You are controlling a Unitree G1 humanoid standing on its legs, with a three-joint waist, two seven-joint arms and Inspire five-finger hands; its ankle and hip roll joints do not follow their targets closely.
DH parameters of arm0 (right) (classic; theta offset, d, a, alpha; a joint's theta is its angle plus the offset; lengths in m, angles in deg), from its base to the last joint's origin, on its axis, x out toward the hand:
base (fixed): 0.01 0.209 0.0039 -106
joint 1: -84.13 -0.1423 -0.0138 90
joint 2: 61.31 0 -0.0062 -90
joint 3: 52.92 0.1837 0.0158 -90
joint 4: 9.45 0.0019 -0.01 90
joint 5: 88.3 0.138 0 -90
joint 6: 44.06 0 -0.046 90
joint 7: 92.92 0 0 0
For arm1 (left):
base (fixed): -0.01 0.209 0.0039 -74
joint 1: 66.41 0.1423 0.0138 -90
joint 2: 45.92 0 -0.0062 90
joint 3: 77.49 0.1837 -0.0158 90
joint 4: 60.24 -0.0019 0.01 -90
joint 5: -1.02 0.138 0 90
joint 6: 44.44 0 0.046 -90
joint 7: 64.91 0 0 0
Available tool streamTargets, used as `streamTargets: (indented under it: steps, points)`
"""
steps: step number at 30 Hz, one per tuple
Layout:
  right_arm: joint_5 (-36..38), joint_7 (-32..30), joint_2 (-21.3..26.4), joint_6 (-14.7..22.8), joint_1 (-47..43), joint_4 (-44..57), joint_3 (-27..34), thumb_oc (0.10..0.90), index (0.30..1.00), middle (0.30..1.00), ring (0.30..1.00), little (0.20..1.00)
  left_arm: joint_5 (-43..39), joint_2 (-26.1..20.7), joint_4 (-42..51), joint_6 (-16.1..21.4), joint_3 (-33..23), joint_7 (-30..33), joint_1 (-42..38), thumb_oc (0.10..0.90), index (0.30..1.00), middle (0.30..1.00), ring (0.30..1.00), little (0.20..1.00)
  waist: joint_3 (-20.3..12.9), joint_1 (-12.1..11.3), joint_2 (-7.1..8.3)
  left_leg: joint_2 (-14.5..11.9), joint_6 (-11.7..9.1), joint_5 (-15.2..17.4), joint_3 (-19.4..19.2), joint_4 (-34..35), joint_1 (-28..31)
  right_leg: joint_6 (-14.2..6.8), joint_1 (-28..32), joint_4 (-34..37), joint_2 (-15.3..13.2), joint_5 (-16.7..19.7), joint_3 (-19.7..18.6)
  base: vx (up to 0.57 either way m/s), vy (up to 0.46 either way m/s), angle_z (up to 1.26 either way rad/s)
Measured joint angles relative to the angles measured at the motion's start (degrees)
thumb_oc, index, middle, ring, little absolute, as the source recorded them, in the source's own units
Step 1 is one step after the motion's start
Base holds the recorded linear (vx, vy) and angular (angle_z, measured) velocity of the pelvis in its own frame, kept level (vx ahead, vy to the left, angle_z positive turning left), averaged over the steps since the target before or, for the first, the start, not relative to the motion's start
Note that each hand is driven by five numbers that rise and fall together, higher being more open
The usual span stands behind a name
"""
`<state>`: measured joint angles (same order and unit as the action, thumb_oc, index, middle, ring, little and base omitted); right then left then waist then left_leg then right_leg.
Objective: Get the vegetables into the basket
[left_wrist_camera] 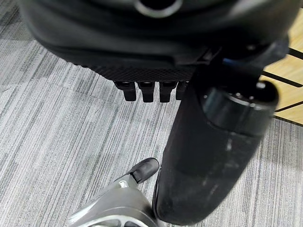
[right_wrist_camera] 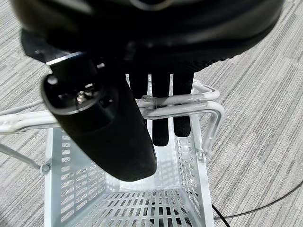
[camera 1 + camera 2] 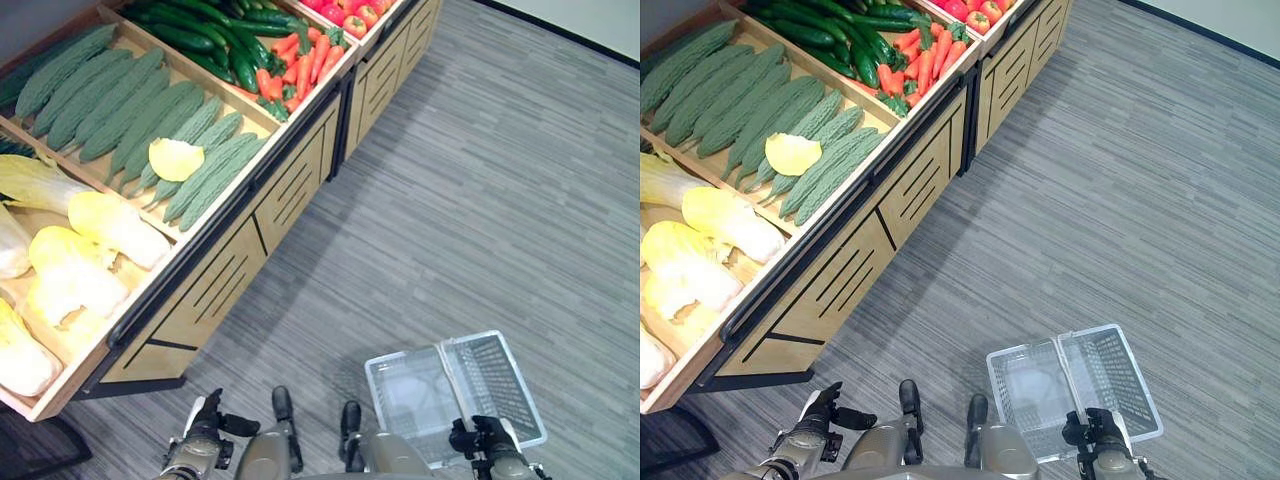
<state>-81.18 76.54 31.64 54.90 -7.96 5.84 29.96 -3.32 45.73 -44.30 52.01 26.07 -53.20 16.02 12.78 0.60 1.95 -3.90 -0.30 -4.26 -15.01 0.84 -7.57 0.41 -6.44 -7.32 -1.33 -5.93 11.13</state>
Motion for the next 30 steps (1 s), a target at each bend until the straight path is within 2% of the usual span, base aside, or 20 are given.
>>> streamTargets:
  steps: [7,10,11,12,13,14,15,16,18,19,21,22,23,25,26,27,28,29,30]
  points:
    - [-0.39,0.02,0.08,-0.57,-0.19,-0.66,-0.17,0.4,0.3,0.3,0.3,0.3,0.0,0.1,0.01,0.05,0.19,0.05,0.05,0.9,1.0,1.0,1.0,1.0,-1.21,-1.22,0.49,0.17,0.9,0.78,-0.16,-1.34,-0.74,-0.05,-0.56,-1.02,-0.34,-0.03,-0.15,0.02,0.08,-0.01]
    - [-0.73,0.01,0.7,-1.21,-0.74,-1.77,-1.07,0.4,0.3,0.3,0.3,0.3,-0.07,0.18,-0.15,0.16,0.18,0.04,0.29,0.9,1.0,1.0,1.0,1.0,-1.52,-1.53,0.93,0.97,2.02,1.82,0.49,-1.51,-0.48,-2.1,-1.54,-4.84,-1.7,-1.47,0.58,0.05,0.153,0.15]
    - [-1.06,-0.01,1.06,-1.38,-1.52,-1.9,-1.15,0.4,0.3,0.3,0.3,0.3,-0.13,0.5,-0.58,0.06,-0.24,-0.04,0.31,0.9,1.0,1.0,1.0,1.0,-1.39,-1.41,0.66,1.15,2.18,2.83,0.73,-0.68,0.19,-2.51,-4.32,-11.95,-3.02,-1.81,1.19,0.07,0.071,0.25]
    - [-1.07,-0.23,1.25,-1.6,-1.2,-1.78,-1.15,0.4,0.3,0.3,0.3,0.3,-0.12,0.7,-0.86,-0.03,-0.14,-0.02,0.4,0.9,1.0,1.0,1.0,1.0,-1.79,-0.97,0.23,0.88,2.99,2.25,0.87,-0.62,0.53,-4.01,-6.46,-17.25,-3.97,-2.64,1.35,0.13,0.043,0.41]
    - [-1.09,-0.36,1.24,-1.56,-0.52,-1.57,-1.16,0.4,0.3,0.3,0.3,0.3,-0.11,0.67,-1.02,0.06,-0.02,0.0,0.54,0.9,1.0,1.0,1.0,1.0,-2.13,-0.94,0.53,1.2,3.73,1.79,1.0,-0.62,0.82,-5.05,-7.62,-20.33,-5.36,-3.33,1.26,0.19,0.051,0.48]
    - [-1.03,-0.55,1.15,-1.52,0.34,-1.0,-2.15,0.4,0.3,0.3,0.3,0.3,-0.22,0.3,-1.01,0.18,0.26,0.07,0.52,0.9,1.0,1.0,1.0,1.0,-2.13,-1.1,0.6,2.38,4.49,1.89,3.71,-1.57,0.86,-6.2,-10.33,-24.39,-5.92,-3.48,-3.9,0.21,0.01,0.7]
    - [-1.05,-0.58,1.16,-1.31,0.43,-0.37,-2.98,0.4,0.3,0.3,0.3,0.3,-0.19,0.2,-1.48,0.09,0.22,0.01,0.21,0.9,1.0,1.0,1.0,1.0,-2.15,0.04,0.7,2.46,4.75,1.72,5.96,-1.69,0.4,-6.43,-10.25,-23.28,-5.26,-3.6,-7.33,0.18,-0.058,1.07]
    - [-1.1,-0.25,0.72,-1.15,0.74,-0.2,-3.52,0.4,0.3,0.3,0.3,0.3,-0.17,-0.27,-2.23,0.08,0.29,-0.06,-0.18,0.9,1.0,1.0,1.0,1.0,-1.96,0.93,0.49,3.27,5.72,1.05,8.22,-0.77,0.29,-6.69,-10.9,-20.43,-6.02,-3.4,-8.01,0.19,-0.108,1.05]
    - [-1.03,-0.16,0.47,-1.16,0.38,-0.28,-4.0,0.4,0.3,0.3,0.3,0.3,-0.18,-0.31,-2.46,0.11,0.16,0.21,-0.5,0.9,1.0,1.0,1.0,1.0,-1.07,1.08,1.08,3.73,5.81,0.99,9.86,-0.79,0.17,-7.25,-11.19,-13.95,-6.48,-2.13,-9.61,0.23,-0.16,0.67]
    - [-0.95,-0.15,0.46,-1.02,-0.2,-0.02,-4.49,0.4,0.3,0.3,0.3,0.3,-0.15,-0.43,-3.07,0.14,-0.09,0.32,-0.81,0.9,1.0,1.0,1.0,1.0,0.48,1.25,0.48,3.95,4.87,1.19,11.58,-0.94,-0.11,-8.36,-11.16,-6.36,-6.41,0.57,-11.3,0.19,-0.124,0.73]
    - [-0.92,-0.32,0.33,-1.01,-0.88,0.04,-4.38,0.4,0.3,0.3,0.3,0.3,-0.18,-0.06,-3.48,-0.04,-0.79,0.38,-1.08,0.9,1.0,1.0,1.0,1.0,1.53,1.95,-0.18,4.01,4.85,1.2,13.92,-1.14,-0.39,-9.41,-10.75,-0.88,-6.37,4.9,-12.38,0.28,-0.237,0.86]
    - [-0.92,-0.25,0.27,-1.04,-0.68,-0.02,-4.6,0.4,0.3,0.3,0.3,0.3,-0.17,0.05,-3.92,0.01,-0.94,0.52,-0.67,0.9,1.0,1.0,1.0,1.0,1.82,2.05,-0.65,3.74,3.92,1.22,16.8,-1.57,-1.21,-9.34,-9.02,1.57,-5.05,8.27,-13.88,0.32,-0.346,0.99]
    - [-0.93,-0.25,0.27,-1.01,-0.39,0.2,-4.68,0.4,0.3,0.3,0.3,0.3,-0.16,0.22,-4.49,-0.01,-0.87,0.58,-0.76,0.9,1.0,1.0,1.0,1.0,2.1,2.7,-1.42,3.17,2.75,1.61,19.6,-2.66,-2.26,-8.83,-6.93,4.21,-3.28,9.91,-15.47,0.19,-0.271,1.07]
    - [-0.97,0.04,0.11,-1.22,0.0,-0.08,-4.21,0.4,0.3,0.3,0.3,0.3,-0.14,0.33,-5.1,-0.02,-0.99,0.43,0.02,0.9,1.0,1.0,1.0,1.0,2.54,2.57,-2.21,1.97,2.37,1.84,22.52,-0.13,-1.48,-7.31,-4.5,6.17,-1.2,11.79,-15.43,0.09,-0.179,1.02]
    - [-0.97,0.15,-0.1,-1.31,0.66,-0.24,-4.28,0.4,0.3,0.3,0.3,0.3,-0.15,0.31,-4.82,0.02,-2.1,0.26,0.31,0.9,1.0,1.0,1.0,1.0,2.98,2.53,-1.03,1.4,1.08,2.53,22.39,1.58,0.78,-4.11,-3.26,6.17,-1.57,13.82,-13.02,0.19,-0.435,0.96]
    - [-0.98,0.05,0.16,-1.31,0.0,-0.23,-3.9,0.4,0.3,0.3,0.3,0.3,-0.19,0.41,-4.93,-0.07,-2.66,0.27,0.87,0.9,1.0,1.0,1.0,1.0,3.31,2.13,0.54,1.33,-1.08,3.83,21.98,-2.05,0.8,-2.42,-3.16,6.08,-2.02,12.66,-12.09,0.19,-0.436,0.68]
    - [-1.0,0.12,0.67,-0.92,-0.3,0.31,-3.48,0.4,0.3,0.3,0.3,0.3,-0.18,0.41,-5.15,-0.02,-3.45,0.31,1.82,0.9,1.0,1.0,1.0,1.0,3.07,1.92,0.45,0.78,-1.77,4.42,21.71,-3.99,1.43,-2.69,-2.88,5.86,-1.76,12.21,-11.98,0.18,-0.443,0.3]
    - [-1.08,0.41,1.9,-0.56,-0.68,0.84,-3.74,0.4,0.3,0.3,0.3,0.3,-0.18,0.96,-5.82,0.06,-4.74,0.38,2.61,0.9,1.0,1.0,1.0,1.0,2.7,1.89,-0.75,-0.96,-1.01,2.95,21.97,-5.46,1.98,-2.37,-2.96,5.22,-0.28,11.34,-10.82,0.06,-0.175,0.5]
    - [-1.08,0.27,3.61,-0.5,-0.73,1.36,-3.14,0.4,0.3,0.3,0.3,0.3,-0.15,1.63,-5.7,-0.33,-4.42,0.54,2.57,0.9,1.0,1.0,1.0,1.0,1.6,2.34,-2.94,-3.31,-3.3,3.65,22.27,-3.32,2.42,-1.81,-3.87,3.86,1.23,10.25,-8.14,0.07,-0.242,0.58]
